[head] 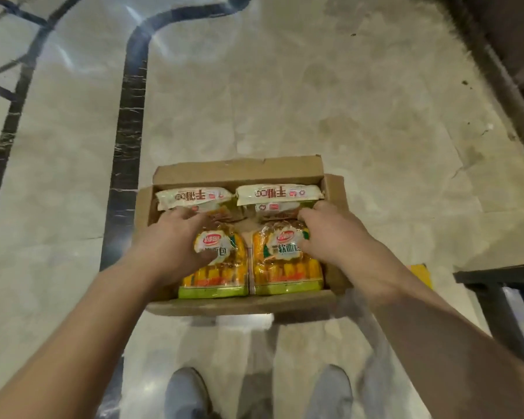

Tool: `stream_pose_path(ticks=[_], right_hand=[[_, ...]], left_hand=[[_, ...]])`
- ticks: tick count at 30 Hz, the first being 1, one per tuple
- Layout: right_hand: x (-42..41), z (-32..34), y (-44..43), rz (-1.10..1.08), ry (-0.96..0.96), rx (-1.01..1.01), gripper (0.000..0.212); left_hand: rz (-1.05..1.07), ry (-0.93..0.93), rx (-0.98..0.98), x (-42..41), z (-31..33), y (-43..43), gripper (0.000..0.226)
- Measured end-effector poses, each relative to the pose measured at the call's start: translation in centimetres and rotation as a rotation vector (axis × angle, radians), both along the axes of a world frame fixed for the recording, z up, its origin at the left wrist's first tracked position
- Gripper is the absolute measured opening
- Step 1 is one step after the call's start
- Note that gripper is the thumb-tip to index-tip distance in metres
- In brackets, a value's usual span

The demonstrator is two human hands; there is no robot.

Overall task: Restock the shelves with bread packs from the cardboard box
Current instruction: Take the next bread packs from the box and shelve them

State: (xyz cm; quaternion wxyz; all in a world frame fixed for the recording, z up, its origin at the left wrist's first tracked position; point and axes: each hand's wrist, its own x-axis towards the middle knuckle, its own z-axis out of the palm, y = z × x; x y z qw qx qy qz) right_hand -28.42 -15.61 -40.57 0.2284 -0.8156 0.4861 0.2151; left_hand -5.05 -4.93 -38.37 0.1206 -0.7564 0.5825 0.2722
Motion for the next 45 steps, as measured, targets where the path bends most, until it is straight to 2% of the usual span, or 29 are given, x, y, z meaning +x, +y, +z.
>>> stream_pose_path(ticks=[6,11,22,26,31,35,38,43,45], right_hand=[[3.6,-10.9,-1.3,-0.053,0.11,0.044,0.043],[4.8,-16.1,-1.1,-0.048,0.24,0.046,0.052],[4.5,-17.3,0.1,-0.04,0.234,0.002,0.06],[4.7,-18.5,-0.1,-0.029,0.259,-0.018,0.061],[4.4,-19.8,0.3,-0.043,0.236,-0.026,0.063],[3.6,-21.1,0.7,-0.095,0.226,-0.014,0.059],[3.1,-21.5,0.6,-0.169,0.216,0.024,0.064],[2.4,-21.6,0.5,-0.333,0.177,0.067,0.078],[2.1,-21.8,0.8,-0.354,0.191,0.038,0.085]], left_hand=[[0.039,-0.021,0.079,2.5,-11.7,-0.6,0.068],[-0.05,-0.161,0.109,3.0,-17.8,-1.1,0.068],[0.037,-0.098,0.034,3.6,-20.1,1.0,0.06],[0.011,-0.134,0.086,3.9,-21.6,0.9,0.061],[0.236,-0.021,0.152,5.1,-23.5,1.5,0.068],[0.604,0.192,0.216,6.3,-25.8,2.6,0.098],[0.848,0.4,0.268,7.1,-27.0,3.3,0.109],[0.947,0.527,0.252,7.5,-27.1,3.6,0.109],[0.95,0.56,0.255,7.9,-27.4,3.8,0.121]])
